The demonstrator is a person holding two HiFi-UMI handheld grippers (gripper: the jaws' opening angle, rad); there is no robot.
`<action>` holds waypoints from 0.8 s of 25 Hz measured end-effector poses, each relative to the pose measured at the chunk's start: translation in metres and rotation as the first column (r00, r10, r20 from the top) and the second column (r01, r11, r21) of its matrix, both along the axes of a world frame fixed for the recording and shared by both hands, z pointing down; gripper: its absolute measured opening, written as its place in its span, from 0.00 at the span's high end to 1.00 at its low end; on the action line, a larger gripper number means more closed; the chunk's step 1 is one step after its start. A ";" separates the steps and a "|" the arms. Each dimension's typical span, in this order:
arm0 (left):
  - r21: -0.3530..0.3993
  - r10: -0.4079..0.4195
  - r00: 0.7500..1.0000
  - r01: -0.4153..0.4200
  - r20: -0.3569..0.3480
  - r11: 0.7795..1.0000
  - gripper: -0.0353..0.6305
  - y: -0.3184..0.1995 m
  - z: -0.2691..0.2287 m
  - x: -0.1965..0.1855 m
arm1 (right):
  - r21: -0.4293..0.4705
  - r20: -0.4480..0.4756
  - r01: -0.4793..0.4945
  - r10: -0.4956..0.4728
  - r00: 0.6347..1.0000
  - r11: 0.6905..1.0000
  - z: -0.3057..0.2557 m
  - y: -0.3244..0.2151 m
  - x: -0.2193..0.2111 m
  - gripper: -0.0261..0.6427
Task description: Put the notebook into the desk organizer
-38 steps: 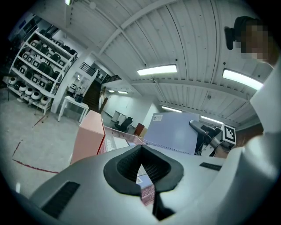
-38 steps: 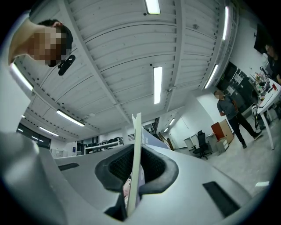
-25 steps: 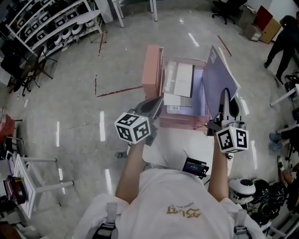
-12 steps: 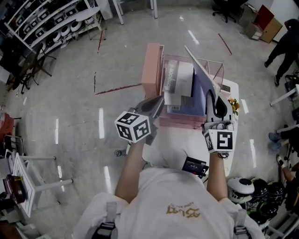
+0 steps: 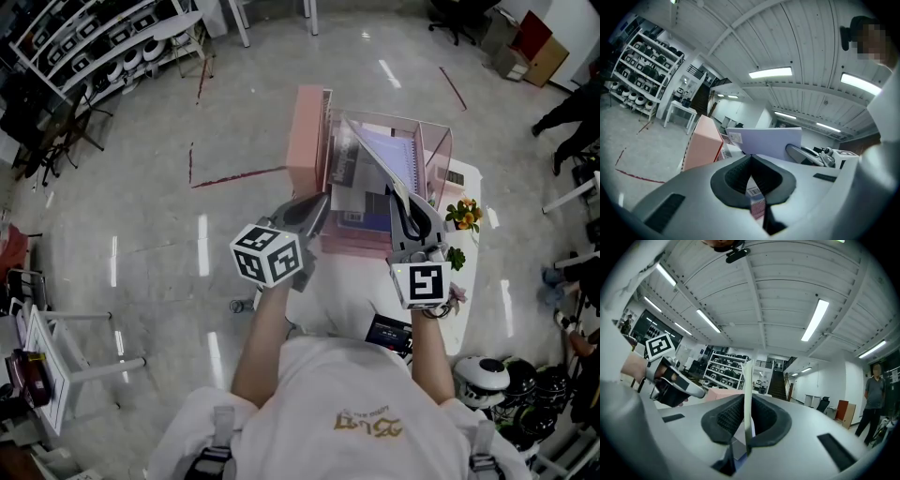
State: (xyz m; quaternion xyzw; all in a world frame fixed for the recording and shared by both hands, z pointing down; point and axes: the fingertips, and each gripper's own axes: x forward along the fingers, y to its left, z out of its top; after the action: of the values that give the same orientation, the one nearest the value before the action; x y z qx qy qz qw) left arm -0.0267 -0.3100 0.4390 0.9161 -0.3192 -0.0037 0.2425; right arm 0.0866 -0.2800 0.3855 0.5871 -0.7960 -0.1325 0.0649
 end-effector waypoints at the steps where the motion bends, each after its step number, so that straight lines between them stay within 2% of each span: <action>1: 0.000 0.000 1.000 0.000 -0.001 1.000 0.92 0.000 0.000 0.000 | -0.013 -0.021 0.007 -0.008 1.000 1.000 0.004 -0.001 -0.004 0.89; 11: -0.020 0.002 1.000 -0.002 -0.014 1.000 0.92 0.001 0.007 -0.007 | -0.127 -0.209 0.006 -0.033 0.977 0.992 0.046 -0.012 -0.027 0.89; 14: -0.023 0.004 1.000 -0.004 -0.020 1.000 0.92 0.000 0.006 -0.010 | -0.167 -0.228 0.012 -0.051 0.972 0.986 0.054 -0.014 -0.035 0.89; 16: -0.028 0.009 1.000 -0.010 -0.024 1.000 0.92 0.000 0.008 -0.010 | -0.236 -0.225 0.041 -0.095 0.970 0.971 0.065 -0.015 -0.042 0.87; 18: -0.034 0.017 0.999 -0.018 -0.029 0.999 0.92 0.001 0.009 -0.009 | -0.326 -0.231 0.075 -0.157 0.960 0.942 0.081 -0.014 -0.051 0.78; 20: -0.042 0.022 0.999 -0.024 -0.039 0.999 0.92 0.002 0.011 -0.009 | -0.380 -0.251 0.089 -0.196 0.948 0.921 0.092 -0.013 -0.059 0.75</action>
State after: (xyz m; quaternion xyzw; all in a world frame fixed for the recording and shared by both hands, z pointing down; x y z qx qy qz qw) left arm -0.0358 -0.3077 0.4498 0.9141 -0.3040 -0.0117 0.2681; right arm 0.0276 -0.2927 0.4771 0.4796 -0.8300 -0.0700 0.2761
